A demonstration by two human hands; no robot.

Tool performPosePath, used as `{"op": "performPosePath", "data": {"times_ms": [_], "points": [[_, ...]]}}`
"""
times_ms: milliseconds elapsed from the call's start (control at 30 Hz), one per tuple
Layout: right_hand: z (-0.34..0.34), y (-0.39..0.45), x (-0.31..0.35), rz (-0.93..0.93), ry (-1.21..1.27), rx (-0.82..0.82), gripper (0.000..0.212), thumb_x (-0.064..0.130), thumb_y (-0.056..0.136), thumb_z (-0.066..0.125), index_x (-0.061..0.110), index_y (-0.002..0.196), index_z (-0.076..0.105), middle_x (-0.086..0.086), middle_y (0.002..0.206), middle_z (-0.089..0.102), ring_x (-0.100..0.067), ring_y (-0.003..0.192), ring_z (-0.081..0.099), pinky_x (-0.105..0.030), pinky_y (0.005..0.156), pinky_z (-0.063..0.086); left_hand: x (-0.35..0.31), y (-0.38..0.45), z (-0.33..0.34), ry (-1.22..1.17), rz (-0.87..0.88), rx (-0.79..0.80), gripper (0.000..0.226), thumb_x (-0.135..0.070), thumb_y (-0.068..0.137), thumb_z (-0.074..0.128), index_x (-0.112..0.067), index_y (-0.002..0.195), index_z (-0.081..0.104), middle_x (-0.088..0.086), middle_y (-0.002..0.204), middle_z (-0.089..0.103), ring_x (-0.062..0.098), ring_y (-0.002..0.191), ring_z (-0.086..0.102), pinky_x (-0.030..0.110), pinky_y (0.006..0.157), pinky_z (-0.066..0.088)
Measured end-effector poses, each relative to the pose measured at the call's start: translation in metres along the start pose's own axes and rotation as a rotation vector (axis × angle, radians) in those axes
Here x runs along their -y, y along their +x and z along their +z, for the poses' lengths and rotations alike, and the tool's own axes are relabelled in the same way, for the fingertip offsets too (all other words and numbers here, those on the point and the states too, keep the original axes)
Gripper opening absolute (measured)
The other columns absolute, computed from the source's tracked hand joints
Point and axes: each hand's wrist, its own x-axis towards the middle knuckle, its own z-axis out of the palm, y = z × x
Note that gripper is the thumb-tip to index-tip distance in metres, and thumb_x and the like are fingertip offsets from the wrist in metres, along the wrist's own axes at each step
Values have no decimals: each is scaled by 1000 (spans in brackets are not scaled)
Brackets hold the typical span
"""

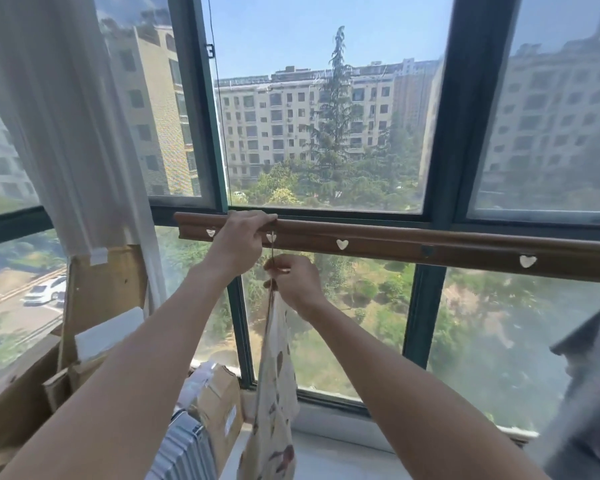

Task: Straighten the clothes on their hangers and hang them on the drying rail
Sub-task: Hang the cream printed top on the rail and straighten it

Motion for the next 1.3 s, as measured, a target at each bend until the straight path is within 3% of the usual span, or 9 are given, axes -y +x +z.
{"op": "performPosePath", "data": {"times_ms": [67,200,267,333,500,700,833,1033,1300], "points": [[-10,-7,8,-5,85,3,14,4,95,60,5,98,73,-6,101,71,-23,75,74,-36,74,62,-5,3,4,25,-30,-19,49,-2,85,43,-20,127,60,4,128,62,29,120,50,52,96,45],[-53,-23,9,1,156,-26,11,1,94,61,4,96,71,-6,91,70,-26,77,74,-27,67,61,-25,10,18,199,-164,-49,38,-13,86,50,-18,122,58,6,119,63,32,111,50,53,92,36],[-81,-32,3,19,157,-57,11,-1,93,61,3,96,71,-5,88,69,-27,78,74,-34,76,62,-40,12,32,216,-172,-47,35,-22,87,48,-18,120,58,8,117,62,31,113,48,52,93,31],[-105,-40,-3,30,153,-67,12,-2,92,61,4,95,71,-5,88,68,-24,74,73,-38,80,62,-60,12,45,208,-141,-38,38,-29,87,44,-20,121,56,7,118,60,28,114,44,48,92,27],[-163,-72,-13,30,136,-121,13,-4,93,59,4,92,69,-11,92,67,-21,72,70,-32,77,62,-134,12,74,163,-20,-9,42,-40,89,39,-21,123,54,6,124,57,25,120,45,51,100,20],[-228,-101,-35,98,60,-247,20,-1,90,62,14,82,72,-3,82,71,-26,77,75,-50,84,59,-199,14,95,146,111,60,43,-49,94,37,-23,125,53,5,124,59,26,118,49,53,101,22],[-262,-123,-41,117,63,-303,15,-5,93,58,3,94,70,-7,88,68,-25,77,73,-40,82,61,-224,14,100,137,151,72,41,-48,99,32,-24,125,53,5,124,60,28,116,52,51,98,26],[-303,-140,-57,188,16,-455,16,-3,93,60,6,88,71,-7,88,69,-20,68,71,-22,63,59,-245,9,104,147,130,62,51,-61,94,29,-22,112,56,7,113,62,30,112,52,52,95,27],[-325,-145,-72,233,-106,-488,16,2,95,59,10,90,72,-6,87,71,-15,67,71,-25,71,60,-242,6,105,190,110,33,52,-64,92,30,-22,112,54,4,112,62,28,109,51,48,93,28]]}}
